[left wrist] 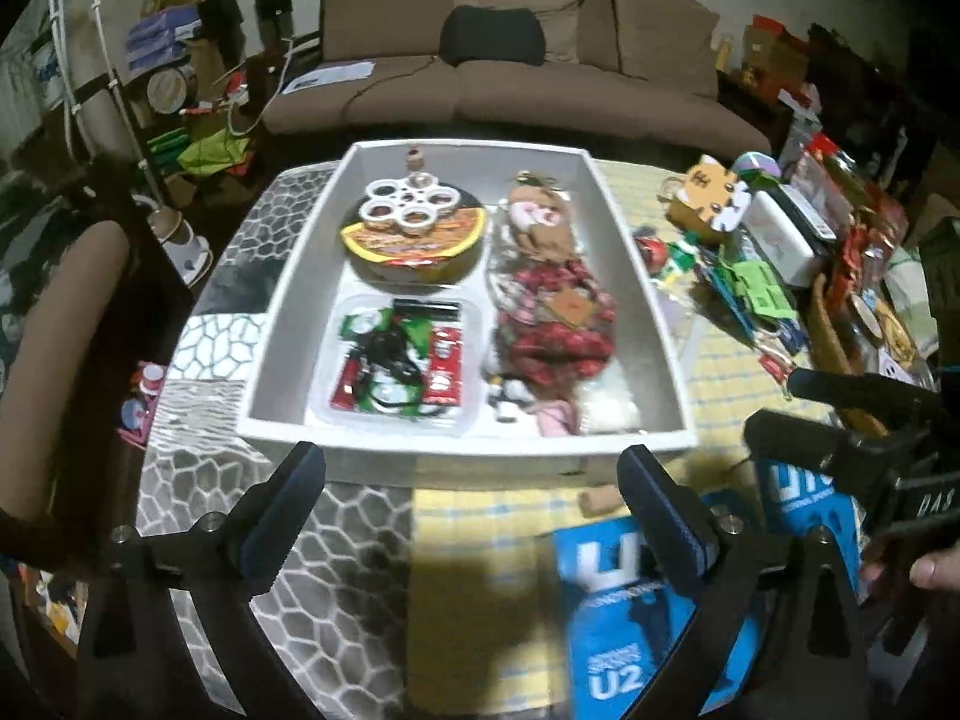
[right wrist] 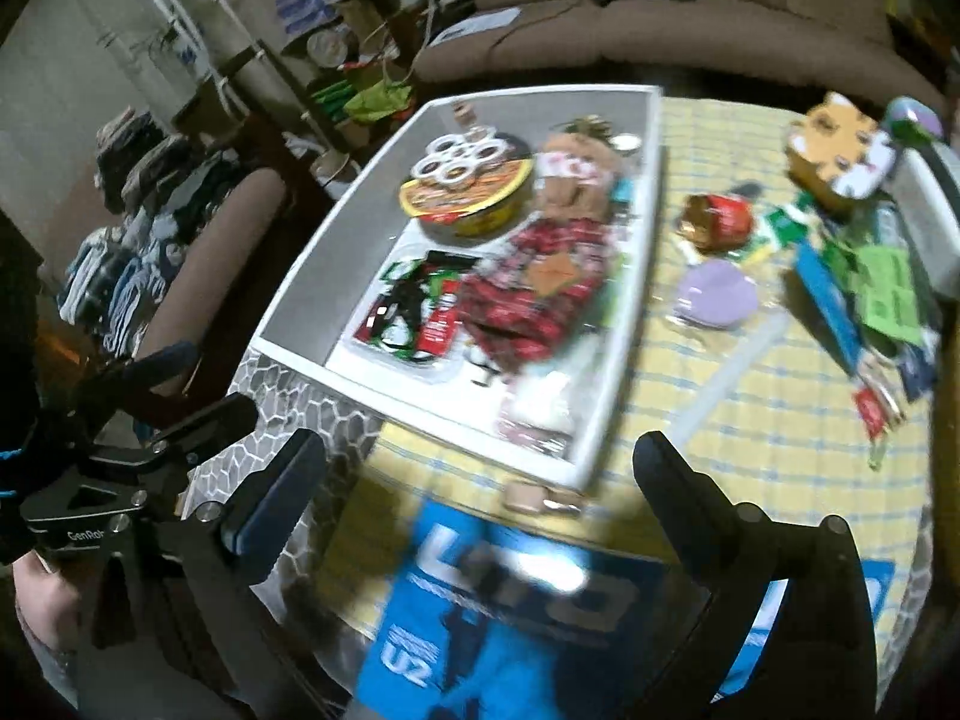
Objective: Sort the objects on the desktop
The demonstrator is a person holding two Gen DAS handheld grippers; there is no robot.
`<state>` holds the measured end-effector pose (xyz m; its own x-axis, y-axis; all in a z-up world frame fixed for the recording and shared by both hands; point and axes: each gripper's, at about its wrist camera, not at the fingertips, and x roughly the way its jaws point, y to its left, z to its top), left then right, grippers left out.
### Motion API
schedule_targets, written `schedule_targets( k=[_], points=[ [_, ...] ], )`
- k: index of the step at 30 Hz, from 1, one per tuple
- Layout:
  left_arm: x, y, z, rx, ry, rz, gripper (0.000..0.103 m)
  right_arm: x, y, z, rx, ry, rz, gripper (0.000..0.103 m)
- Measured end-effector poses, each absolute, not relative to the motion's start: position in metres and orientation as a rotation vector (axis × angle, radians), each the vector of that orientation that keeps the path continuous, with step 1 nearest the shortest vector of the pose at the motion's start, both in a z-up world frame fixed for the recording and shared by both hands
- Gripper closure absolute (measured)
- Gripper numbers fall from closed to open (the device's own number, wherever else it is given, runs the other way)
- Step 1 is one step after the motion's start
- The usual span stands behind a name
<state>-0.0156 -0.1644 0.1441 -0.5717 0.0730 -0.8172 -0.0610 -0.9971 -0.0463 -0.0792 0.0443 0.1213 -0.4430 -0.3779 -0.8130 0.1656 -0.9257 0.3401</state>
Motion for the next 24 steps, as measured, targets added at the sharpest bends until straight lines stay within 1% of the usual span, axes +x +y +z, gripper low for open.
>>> schedule_targets(
  k=[5,8,14,16,20,24],
  points=[
    [0.005,-0.128,0.136,-1.379,-0.044,2.698,0.003,-0.054,0.094,0.122,1.429,-0.32,-2.481,0.0],
    [0.014,-0.101,0.119,-1.383,-0.053,2.671,0.003,-0.036,0.125,0.115,1.425,-0.323,-2.545,0.0],
    [0.023,-0.056,0.08,-1.41,-0.098,2.634,0.003,-0.005,0.169,0.083,1.471,-0.291,-2.664,0.0],
    [0.025,-0.044,0.069,-1.414,-0.098,2.638,0.002,0.002,0.18,0.072,1.472,-0.317,-2.69,0.0],
    [0.024,-0.028,0.052,-1.411,-0.041,2.691,0.002,0.014,0.195,0.055,1.456,-0.366,-2.758,0.0],
    [0.021,-0.021,0.032,-1.422,-0.07,2.732,0.0,0.016,0.201,0.035,1.46,-0.403,-2.807,0.0]
  ],
)
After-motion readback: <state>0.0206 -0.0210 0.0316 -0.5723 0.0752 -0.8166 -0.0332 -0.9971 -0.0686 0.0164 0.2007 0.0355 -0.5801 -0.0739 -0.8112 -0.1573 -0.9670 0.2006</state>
